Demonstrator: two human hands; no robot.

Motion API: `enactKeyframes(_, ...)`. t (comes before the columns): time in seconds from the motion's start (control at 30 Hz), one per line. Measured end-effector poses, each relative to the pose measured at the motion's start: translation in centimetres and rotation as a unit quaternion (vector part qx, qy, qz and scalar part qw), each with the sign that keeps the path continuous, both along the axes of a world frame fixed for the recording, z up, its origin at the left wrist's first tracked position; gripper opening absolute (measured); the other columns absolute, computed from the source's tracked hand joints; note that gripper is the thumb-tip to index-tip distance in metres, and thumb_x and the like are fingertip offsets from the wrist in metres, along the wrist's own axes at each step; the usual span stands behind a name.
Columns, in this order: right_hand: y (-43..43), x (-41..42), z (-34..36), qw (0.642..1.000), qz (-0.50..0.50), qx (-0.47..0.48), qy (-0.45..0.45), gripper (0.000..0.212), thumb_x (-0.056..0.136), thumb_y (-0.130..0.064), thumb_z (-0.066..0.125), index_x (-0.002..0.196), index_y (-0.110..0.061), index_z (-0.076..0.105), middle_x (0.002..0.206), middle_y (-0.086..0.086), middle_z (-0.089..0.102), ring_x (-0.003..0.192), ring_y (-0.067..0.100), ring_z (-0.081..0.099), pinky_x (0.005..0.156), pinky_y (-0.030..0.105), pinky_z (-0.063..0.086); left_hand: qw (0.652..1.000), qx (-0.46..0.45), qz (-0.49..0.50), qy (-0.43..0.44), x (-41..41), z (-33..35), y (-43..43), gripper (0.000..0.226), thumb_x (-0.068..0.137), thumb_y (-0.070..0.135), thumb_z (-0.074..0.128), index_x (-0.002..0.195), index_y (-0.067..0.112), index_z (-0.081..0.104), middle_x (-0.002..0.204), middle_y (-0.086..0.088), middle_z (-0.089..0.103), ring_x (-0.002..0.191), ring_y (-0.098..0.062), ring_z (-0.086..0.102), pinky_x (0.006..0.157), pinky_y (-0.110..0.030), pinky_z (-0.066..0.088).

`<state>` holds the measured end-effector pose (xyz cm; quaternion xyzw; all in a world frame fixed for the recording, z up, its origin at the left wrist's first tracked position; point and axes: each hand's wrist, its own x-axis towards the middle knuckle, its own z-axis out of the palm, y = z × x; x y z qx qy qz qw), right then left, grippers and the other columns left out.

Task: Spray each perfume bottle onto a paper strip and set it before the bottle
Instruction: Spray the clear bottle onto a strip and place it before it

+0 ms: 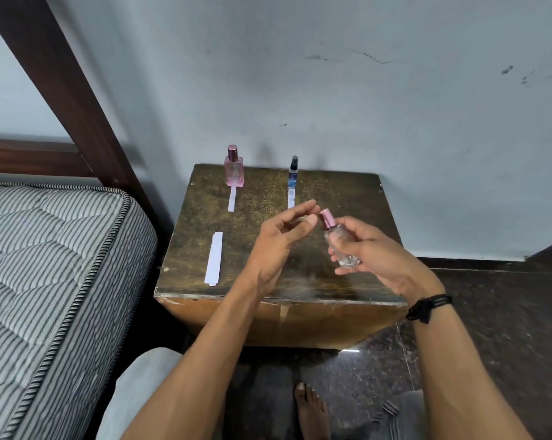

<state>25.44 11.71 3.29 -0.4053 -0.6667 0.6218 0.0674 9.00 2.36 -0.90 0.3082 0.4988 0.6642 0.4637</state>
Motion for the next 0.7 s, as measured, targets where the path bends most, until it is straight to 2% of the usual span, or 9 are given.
enactKeyframes(0.1, -0.4, -0.2, -0.1, 0.997, 0.057, 0.022, -0.040, 0.022, 0.104, -0.026, 0.061, 0.125, -0.032, 0.061, 0.117, 0.002, 0.067, 0.110, 0.016, 0.068, 0.089, 0.035, 0.061, 1.000, 0.006, -0.010, 0.017, 0.1, 0.1, -0.3, 0.035, 0.091, 0.012, 0.069, 0.127, 0.009, 0.068, 0.119, -0.004, 0.074, 0.116, -0.015, 0.066, 0.097, -0.025, 0.051)
enactKeyframes(0.2, -0.4, -0.3, -0.4, 0.995, 0.075, 0.034, -0.063, 0.026, 0.103, -0.028, 0.063, 0.128, -0.032, 0.060, 0.120, 0.001, 0.068, 0.113, 0.015, 0.068, 0.095, 0.039, 0.061, 0.999, -0.002, 0.007, 0.049, 0.4, -0.3, -0.5, 0.027, 0.089, 0.009, 0.072, 0.117, 0.009, 0.073, 0.107, -0.008, 0.077, 0.101, -0.012, 0.070, 0.086, -0.021, 0.053)
enactKeyframes(0.27, -0.5, -0.2, -0.5, 0.993, 0.082, 0.037, -0.072, 0.026, 0.103, -0.029, 0.063, 0.129, -0.033, 0.060, 0.120, 0.001, 0.067, 0.112, 0.015, 0.068, 0.093, 0.037, 0.061, 0.998, -0.012, 0.024, 0.061, 0.5, -0.6, -0.5, 0.023, 0.089, 0.009, 0.074, 0.112, 0.009, 0.075, 0.100, -0.011, 0.077, 0.092, -0.010, 0.068, 0.080, -0.021, 0.053)
enactKeyframes(0.4, -0.2, 0.3, -0.7, 0.989, 0.098, 0.048, -0.101, 0.024, 0.103, -0.028, 0.063, 0.126, -0.030, 0.060, 0.118, 0.002, 0.066, 0.105, 0.015, 0.067, 0.084, 0.031, 0.058, 0.994, -0.013, 0.089, 0.054, 0.4, -0.8, -0.3, 0.021, 0.089, 0.006, 0.073, 0.110, 0.002, 0.073, 0.091, -0.005, 0.074, 0.079, -0.005, 0.067, 0.076, -0.022, 0.053)
enactKeyframes(0.53, 0.7, 0.8, -1.0, 0.990, 0.073, 0.050, -0.108, 0.027, 0.103, -0.027, 0.063, 0.130, -0.028, 0.059, 0.115, 0.005, 0.067, 0.099, 0.015, 0.067, 0.082, 0.031, 0.058, 0.990, -0.019, 0.134, 0.043, -0.3, -1.2, 0.0, 0.017, 0.095, 0.008, 0.067, 0.111, 0.005, 0.072, 0.092, 0.000, 0.073, 0.083, -0.006, 0.067, 0.076, -0.025, 0.057)
enactKeyframes(0.63, 1.0, 0.8, -1.2, 0.992, 0.046, 0.055, -0.105, 0.033, 0.103, -0.029, 0.063, 0.135, -0.029, 0.055, 0.117, 0.004, 0.067, 0.101, 0.017, 0.068, 0.080, 0.031, 0.058, 0.990, -0.026, 0.117, 0.079, 0.2, -1.9, 0.3, 0.016, 0.101, 0.011, 0.058, 0.110, 0.009, 0.072, 0.090, -0.005, 0.068, 0.084, -0.014, 0.067, 0.077, -0.029, 0.058)
enactKeyframes(0.7, 1.0, 0.7, -1.4, 0.993, 0.036, 0.057, -0.096, 0.031, 0.103, -0.030, 0.063, 0.132, -0.031, 0.055, 0.117, 0.004, 0.068, 0.100, 0.018, 0.068, 0.080, 0.033, 0.059, 0.989, -0.028, 0.102, 0.102, 0.7, -2.3, 0.5, 0.019, 0.103, 0.012, 0.053, 0.111, 0.011, 0.071, 0.090, -0.003, 0.064, 0.081, -0.012, 0.065, 0.075, -0.029, 0.057)
